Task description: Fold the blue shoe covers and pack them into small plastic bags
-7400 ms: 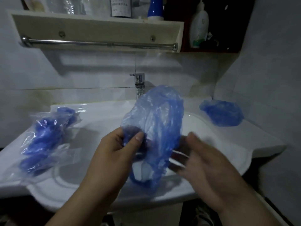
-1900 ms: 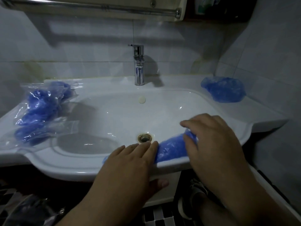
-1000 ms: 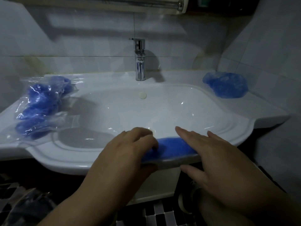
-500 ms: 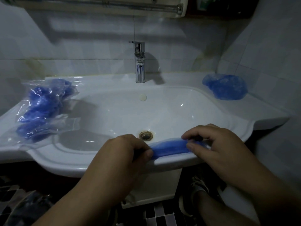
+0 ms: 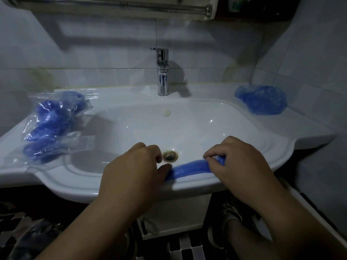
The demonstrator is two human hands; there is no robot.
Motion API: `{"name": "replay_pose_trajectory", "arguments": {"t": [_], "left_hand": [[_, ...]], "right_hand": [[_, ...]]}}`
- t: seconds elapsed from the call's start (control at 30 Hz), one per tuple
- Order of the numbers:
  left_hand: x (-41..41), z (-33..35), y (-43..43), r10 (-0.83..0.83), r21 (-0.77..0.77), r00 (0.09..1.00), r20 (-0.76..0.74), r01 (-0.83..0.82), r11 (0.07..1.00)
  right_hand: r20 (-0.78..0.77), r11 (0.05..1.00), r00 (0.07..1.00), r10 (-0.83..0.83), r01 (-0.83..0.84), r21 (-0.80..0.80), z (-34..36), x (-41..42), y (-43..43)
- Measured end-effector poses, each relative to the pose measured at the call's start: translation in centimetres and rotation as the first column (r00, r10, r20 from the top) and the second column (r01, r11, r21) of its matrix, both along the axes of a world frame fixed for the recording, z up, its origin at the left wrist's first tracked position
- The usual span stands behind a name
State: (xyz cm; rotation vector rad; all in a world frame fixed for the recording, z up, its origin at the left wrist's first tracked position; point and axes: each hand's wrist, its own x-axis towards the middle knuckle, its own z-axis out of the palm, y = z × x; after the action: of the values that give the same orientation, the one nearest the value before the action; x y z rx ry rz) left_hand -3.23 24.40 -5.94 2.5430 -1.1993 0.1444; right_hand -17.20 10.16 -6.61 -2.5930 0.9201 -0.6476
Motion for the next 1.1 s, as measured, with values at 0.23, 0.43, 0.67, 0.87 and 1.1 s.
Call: {"name": "replay_pose_trajectory", "arguments": {"t": [0.23, 0.43, 0.67, 0.87, 1.1], "left_hand": [[5.1, -0.3, 3.2, -0.060, 0.489, 0.997, -0.041, 0.072, 0.869], [1.9, 0.7, 2.4, -0.199, -0.197, 0.976, 0.085, 0.213, 0.957], [-1.8, -1.7, 0.5, -0.503, 0.168, 0.861, 0.074, 0.486, 0.857], [-1.4, -1.9, 0.6, -0.570, 0.113, 0.822, 0.000, 0.566, 0.817], [-0.4, -1.4, 1.9, -0.451, 0.222, 0.885, 0.117, 0.419, 0.880]], "right_hand": [[-0.020, 1.000, 1.000, 0.003, -0.002, 0.030, 0.0, 0.0, -0.1], [-0.035, 1.000, 0.999, 0.004, -0.004, 0.014, 0.1, 0.1, 0.0], [-0.057, 0.974, 0.998, -0.030, 0.016, -0.225, 0.0, -0.1, 0.4], [-0.260, 0.919, 0.889, 0.376, -0.394, -0.018, -0.1, -1.2, 3.2], [-0.438, 0.963, 0.871, 0.221, -0.265, -0.041, 0.2, -3.6, 1.2]]}}
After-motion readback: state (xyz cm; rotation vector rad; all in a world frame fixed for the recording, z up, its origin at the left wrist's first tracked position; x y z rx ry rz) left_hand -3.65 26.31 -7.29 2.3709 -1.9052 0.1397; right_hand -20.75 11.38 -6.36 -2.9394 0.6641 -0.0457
